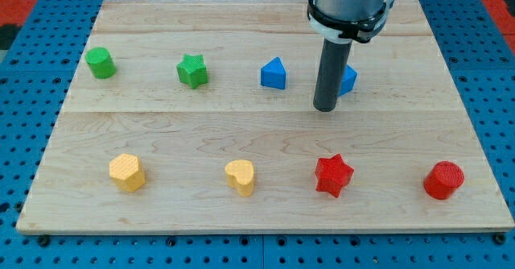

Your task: Move your arm towards bottom right

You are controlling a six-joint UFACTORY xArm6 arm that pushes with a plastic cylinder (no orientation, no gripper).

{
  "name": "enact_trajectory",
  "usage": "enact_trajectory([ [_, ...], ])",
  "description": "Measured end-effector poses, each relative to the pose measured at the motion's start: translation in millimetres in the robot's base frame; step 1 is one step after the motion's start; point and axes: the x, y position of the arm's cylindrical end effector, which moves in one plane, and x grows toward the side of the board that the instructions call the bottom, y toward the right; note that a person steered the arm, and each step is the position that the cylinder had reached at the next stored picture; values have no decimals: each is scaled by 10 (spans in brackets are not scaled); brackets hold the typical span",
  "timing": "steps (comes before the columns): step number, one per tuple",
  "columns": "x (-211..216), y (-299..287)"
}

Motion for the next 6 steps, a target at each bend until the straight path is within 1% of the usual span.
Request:
enact_trajectory([
  [2, 11, 6],
  [3, 100, 338],
  [4, 221, 1461],
  [5, 254, 2067],
  [6, 650, 2068],
])
